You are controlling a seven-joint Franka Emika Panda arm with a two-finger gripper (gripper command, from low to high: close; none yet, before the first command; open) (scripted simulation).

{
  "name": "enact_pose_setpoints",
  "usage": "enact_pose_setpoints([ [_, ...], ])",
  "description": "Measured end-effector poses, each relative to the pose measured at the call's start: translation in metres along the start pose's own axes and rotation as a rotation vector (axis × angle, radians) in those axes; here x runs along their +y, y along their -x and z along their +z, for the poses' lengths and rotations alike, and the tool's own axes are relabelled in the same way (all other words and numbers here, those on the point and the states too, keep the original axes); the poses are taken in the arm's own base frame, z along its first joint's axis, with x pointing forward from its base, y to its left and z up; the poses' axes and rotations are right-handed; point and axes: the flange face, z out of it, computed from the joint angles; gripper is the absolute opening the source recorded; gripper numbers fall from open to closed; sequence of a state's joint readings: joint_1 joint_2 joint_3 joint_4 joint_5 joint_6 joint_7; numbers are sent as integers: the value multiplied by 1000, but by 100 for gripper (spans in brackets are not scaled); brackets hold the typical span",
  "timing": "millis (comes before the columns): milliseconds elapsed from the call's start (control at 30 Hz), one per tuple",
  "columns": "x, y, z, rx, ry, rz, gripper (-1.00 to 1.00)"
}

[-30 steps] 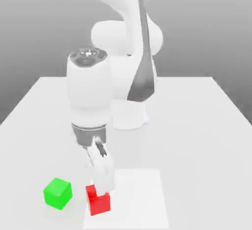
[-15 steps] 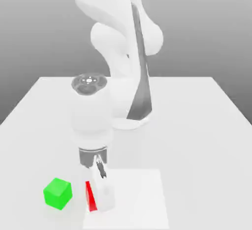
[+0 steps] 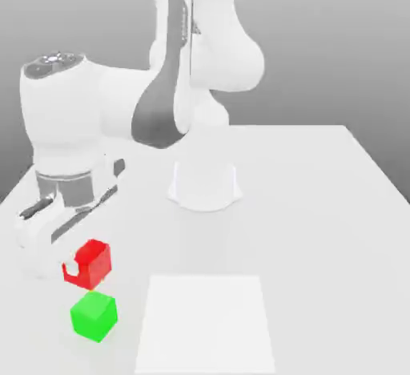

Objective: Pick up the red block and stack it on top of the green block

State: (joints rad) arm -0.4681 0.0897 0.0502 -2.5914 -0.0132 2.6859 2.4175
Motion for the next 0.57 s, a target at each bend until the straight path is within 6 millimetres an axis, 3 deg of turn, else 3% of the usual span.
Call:
enact_pose_setpoints([
  [100,1,0,29,0,1,4,-100],
  [133,2,0,39,1,2,3,100],
  [367,2,-1,41,2,3,3,100],
  [567,2,0,-12,2,3,2,100],
])
